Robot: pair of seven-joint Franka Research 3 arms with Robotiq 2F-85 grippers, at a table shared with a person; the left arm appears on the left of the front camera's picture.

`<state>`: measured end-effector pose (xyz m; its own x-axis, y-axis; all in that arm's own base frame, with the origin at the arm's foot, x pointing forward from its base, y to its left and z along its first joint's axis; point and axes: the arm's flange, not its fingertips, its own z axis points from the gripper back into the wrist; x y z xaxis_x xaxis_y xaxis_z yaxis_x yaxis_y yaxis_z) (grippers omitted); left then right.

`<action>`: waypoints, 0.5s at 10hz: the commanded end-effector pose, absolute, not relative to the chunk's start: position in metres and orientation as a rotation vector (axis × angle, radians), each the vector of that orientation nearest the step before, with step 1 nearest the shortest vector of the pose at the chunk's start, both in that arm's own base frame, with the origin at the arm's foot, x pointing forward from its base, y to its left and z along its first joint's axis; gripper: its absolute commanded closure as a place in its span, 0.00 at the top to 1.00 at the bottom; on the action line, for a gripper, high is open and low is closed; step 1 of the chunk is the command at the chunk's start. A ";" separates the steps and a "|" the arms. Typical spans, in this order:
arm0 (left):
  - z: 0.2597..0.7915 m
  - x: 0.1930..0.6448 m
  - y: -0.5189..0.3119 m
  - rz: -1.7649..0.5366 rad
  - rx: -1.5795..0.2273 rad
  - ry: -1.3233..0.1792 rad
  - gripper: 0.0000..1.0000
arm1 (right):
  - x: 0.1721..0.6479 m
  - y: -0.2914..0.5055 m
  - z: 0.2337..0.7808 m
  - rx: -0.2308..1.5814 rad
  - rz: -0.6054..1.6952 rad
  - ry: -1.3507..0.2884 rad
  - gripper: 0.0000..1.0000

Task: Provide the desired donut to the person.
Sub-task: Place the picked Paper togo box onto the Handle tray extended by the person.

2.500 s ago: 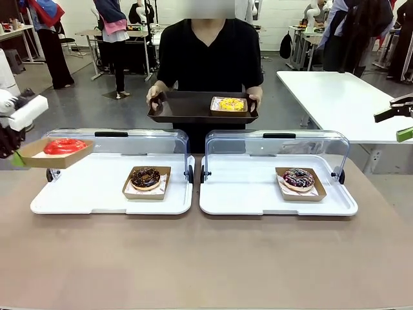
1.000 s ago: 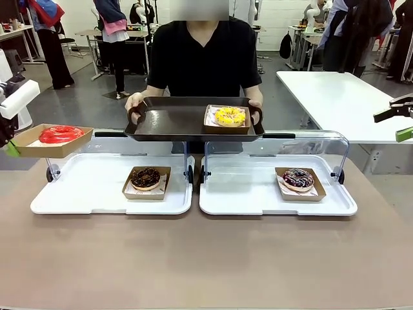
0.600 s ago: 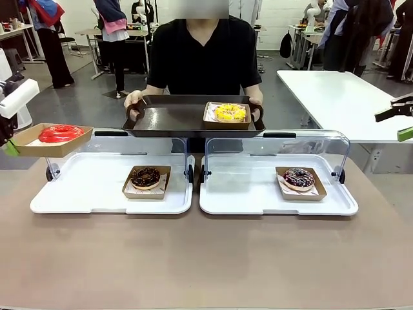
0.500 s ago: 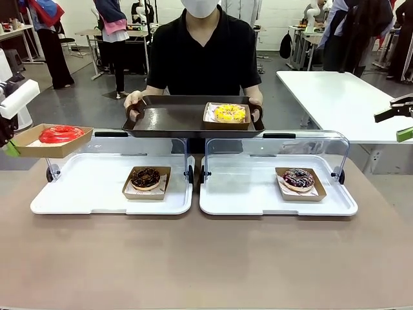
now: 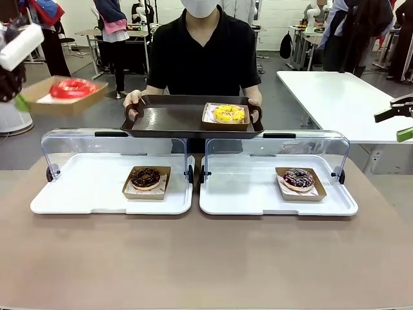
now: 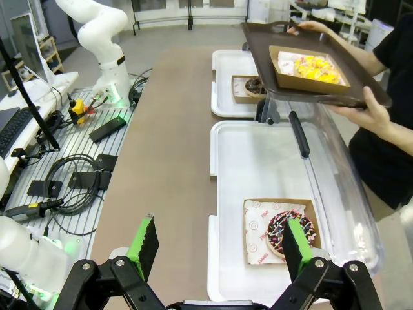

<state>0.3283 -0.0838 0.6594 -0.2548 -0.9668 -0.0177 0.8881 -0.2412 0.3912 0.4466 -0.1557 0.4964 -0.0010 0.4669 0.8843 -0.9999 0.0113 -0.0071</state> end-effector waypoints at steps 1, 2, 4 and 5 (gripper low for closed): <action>0.672 0.366 -0.115 -1.830 0.255 -0.318 0.01 | 0.446 -0.156 0.495 0.844 1.394 -0.855 1.00; 0.672 0.382 -0.136 -1.827 0.240 -0.307 0.01 | 0.446 -0.156 0.495 0.844 1.394 -0.855 1.00; 0.685 0.419 -0.171 -1.850 0.196 -0.206 0.01 | 0.446 -0.156 0.495 0.844 1.394 -0.855 1.00; 0.692 0.436 -0.185 -1.859 0.183 -0.132 0.01 | 0.446 -0.156 0.495 0.844 1.394 -0.855 1.00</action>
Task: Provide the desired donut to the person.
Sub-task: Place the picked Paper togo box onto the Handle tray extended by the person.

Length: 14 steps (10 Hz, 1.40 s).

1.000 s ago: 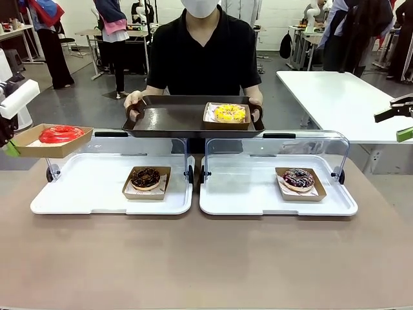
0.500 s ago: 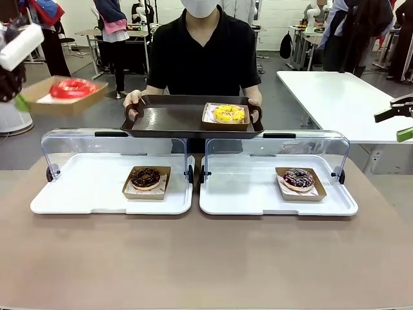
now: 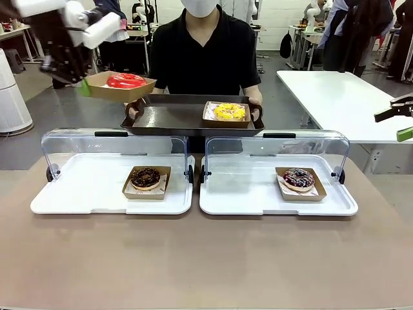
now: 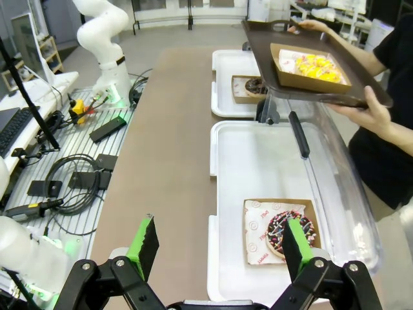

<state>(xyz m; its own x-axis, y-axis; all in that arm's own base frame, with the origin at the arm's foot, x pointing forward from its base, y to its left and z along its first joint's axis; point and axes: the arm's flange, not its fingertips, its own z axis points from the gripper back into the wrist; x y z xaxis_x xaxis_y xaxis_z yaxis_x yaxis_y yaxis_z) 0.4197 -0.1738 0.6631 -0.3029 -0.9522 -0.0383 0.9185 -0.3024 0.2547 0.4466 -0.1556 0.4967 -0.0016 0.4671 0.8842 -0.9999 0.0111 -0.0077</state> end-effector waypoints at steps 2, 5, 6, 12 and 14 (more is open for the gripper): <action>0.691 0.462 -0.205 -1.855 0.149 -0.065 0.01 | 0.446 -0.156 0.495 0.844 1.394 -0.855 1.00; 0.685 0.513 -0.228 -1.821 0.113 0.005 0.01 | 0.446 -0.156 0.495 0.844 1.394 -0.855 1.00; 0.674 0.524 -0.230 -1.788 0.102 -0.023 0.01 | 0.446 -0.156 0.495 0.844 1.394 -0.855 1.00; 0.598 0.573 -0.244 -1.703 0.157 -0.173 0.01 | 0.446 -0.156 0.495 0.844 1.394 -0.855 1.00; 0.577 0.580 -0.246 -1.693 0.147 -0.156 0.01 | 0.446 -0.156 0.495 0.844 1.394 -0.855 1.00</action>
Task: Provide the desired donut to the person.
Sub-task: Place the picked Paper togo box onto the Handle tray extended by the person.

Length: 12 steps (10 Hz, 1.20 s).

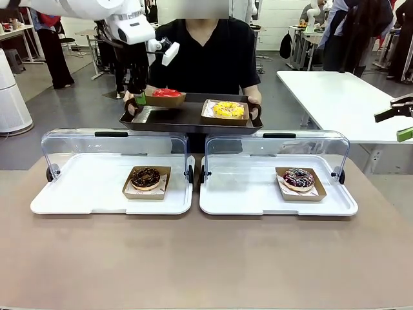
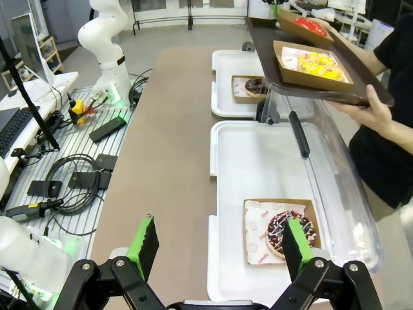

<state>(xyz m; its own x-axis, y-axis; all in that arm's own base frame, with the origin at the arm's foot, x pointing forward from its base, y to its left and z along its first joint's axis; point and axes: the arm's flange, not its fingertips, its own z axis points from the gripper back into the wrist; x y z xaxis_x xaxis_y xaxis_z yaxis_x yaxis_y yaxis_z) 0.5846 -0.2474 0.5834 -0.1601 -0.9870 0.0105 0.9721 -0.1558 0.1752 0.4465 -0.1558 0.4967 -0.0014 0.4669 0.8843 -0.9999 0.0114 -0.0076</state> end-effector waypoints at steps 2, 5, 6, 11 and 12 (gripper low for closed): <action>0.558 0.584 -0.245 -1.682 0.116 -0.143 0.01 | 0.446 -0.156 0.495 0.844 1.394 -0.855 1.00; 0.555 0.585 -0.247 -1.708 0.106 -0.152 0.61 | 0.446 -0.156 0.495 0.844 1.394 -0.855 1.00; 0.557 0.583 -0.246 -1.712 0.108 -0.152 1.00 | 0.446 -0.156 0.495 0.844 1.394 -0.855 1.00; 0.560 0.580 -0.247 -1.741 0.106 -0.125 1.00 | 0.446 -0.156 0.495 0.844 1.394 -0.855 1.00; 0.562 0.578 -0.247 -1.748 0.114 -0.117 1.00 | 0.446 -0.156 0.495 0.844 1.394 -0.855 1.00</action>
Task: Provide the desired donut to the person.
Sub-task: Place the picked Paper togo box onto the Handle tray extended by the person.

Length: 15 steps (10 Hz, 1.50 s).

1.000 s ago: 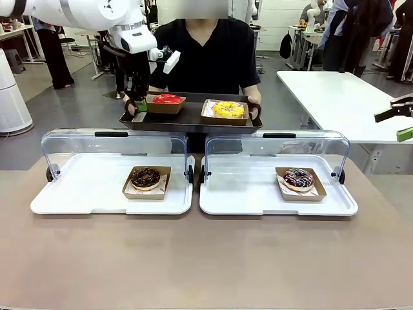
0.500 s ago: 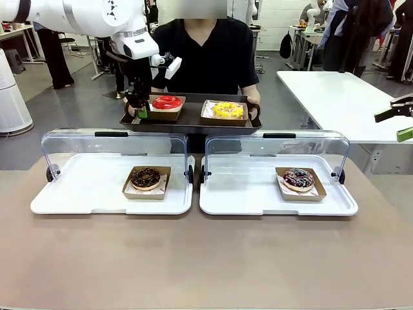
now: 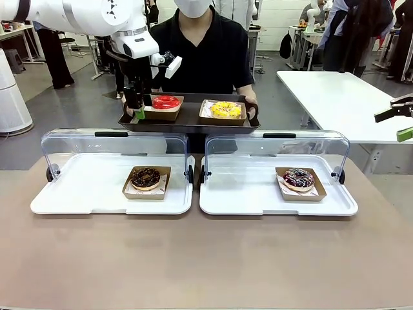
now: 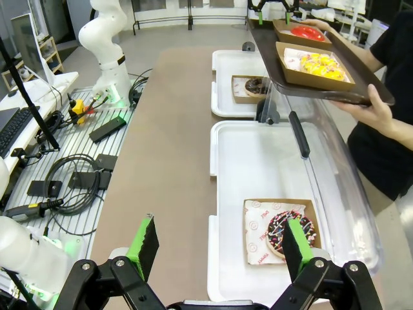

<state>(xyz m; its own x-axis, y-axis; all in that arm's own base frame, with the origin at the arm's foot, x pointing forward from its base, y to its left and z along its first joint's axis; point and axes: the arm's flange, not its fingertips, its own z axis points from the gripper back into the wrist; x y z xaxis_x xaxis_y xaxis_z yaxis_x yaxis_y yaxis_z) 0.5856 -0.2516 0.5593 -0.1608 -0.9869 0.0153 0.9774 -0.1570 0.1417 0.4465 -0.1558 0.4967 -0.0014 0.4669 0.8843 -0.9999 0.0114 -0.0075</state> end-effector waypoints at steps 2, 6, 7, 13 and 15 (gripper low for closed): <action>0.568 0.572 -0.246 -1.756 0.108 -0.123 1.00 | 0.446 -0.156 0.495 0.844 1.394 -0.855 1.00; 0.576 0.564 -0.247 -1.768 0.110 -0.093 1.00 | 0.446 -0.156 0.495 0.844 1.394 -0.855 1.00; 0.577 0.563 -0.244 -1.760 0.110 -0.098 1.00 | 0.446 -0.156 0.495 0.844 1.394 -0.855 1.00; 0.618 0.465 -0.165 -1.887 0.130 -0.166 1.00 | 0.446 -0.156 0.495 0.844 1.394 -0.855 1.00; 0.616 0.436 -0.114 -1.888 0.129 -0.233 1.00 | 0.446 -0.156 0.495 0.844 1.394 -0.855 1.00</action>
<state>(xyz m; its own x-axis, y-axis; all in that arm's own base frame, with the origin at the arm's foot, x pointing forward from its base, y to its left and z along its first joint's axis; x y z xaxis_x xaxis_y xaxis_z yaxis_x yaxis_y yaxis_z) 0.4548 -0.1418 0.6358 -0.3008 -0.9536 -0.0088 0.9373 -0.2974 0.1817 0.4465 -0.1559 0.4961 -0.0002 0.4665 0.8845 -0.9999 0.0115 -0.0063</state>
